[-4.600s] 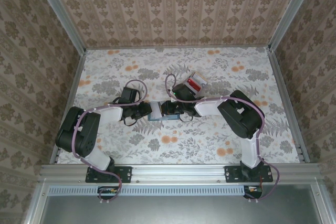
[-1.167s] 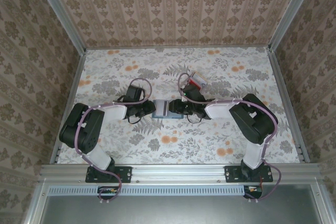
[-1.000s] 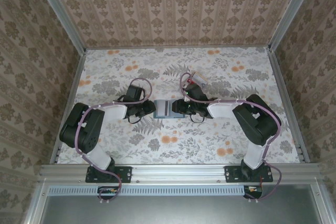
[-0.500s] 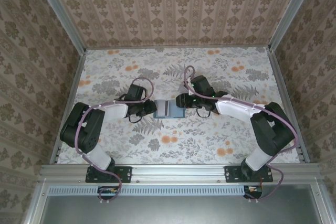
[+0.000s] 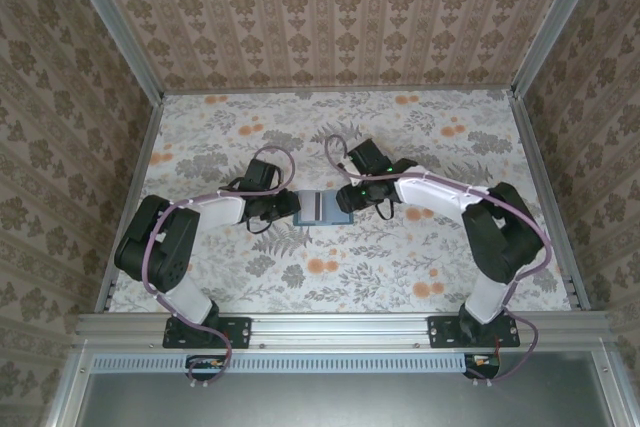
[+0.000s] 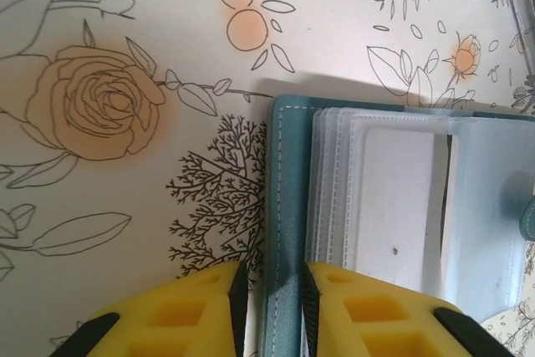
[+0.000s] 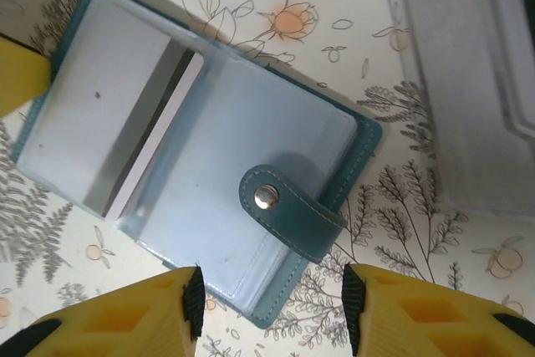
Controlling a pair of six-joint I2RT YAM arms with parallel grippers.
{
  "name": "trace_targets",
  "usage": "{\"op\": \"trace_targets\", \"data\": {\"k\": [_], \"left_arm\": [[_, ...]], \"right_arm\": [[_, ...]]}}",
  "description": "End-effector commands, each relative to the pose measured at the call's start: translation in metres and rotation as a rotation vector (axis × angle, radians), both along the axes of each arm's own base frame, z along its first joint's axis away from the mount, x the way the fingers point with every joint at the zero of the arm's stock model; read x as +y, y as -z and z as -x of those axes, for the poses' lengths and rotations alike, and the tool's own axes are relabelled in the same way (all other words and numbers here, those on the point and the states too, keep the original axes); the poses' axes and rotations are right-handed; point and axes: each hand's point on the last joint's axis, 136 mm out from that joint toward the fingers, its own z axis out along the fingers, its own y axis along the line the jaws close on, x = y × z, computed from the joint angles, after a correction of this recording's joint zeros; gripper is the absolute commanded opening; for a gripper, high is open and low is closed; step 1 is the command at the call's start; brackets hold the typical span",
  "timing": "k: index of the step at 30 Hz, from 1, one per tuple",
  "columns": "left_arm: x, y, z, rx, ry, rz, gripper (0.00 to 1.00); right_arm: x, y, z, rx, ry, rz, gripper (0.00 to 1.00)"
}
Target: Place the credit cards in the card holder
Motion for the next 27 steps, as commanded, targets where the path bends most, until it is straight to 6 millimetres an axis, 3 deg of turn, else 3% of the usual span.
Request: {"op": "trace_targets", "data": {"k": [1,7,18,27], "left_arm": [[0.002,-0.012,-0.001,-0.035,0.011,-0.03,0.28],[0.006,-0.014,0.0,-0.047,-0.002,-0.042,0.29],[0.008,-0.009,0.003,-0.037,-0.003,-0.058,0.29],[0.008,-0.006,0.003,-0.026,0.002,-0.063,0.29]], "right_arm": [[-0.01,0.005,-0.006,-0.024,-0.047,0.179,0.5],[-0.005,0.015,-0.016,-0.042,-0.088,0.304,0.5],[0.01,0.028,-0.018,-0.033,-0.134,0.331,0.51],[0.002,0.039,-0.024,-0.048,-0.119,0.394,0.49]]}}
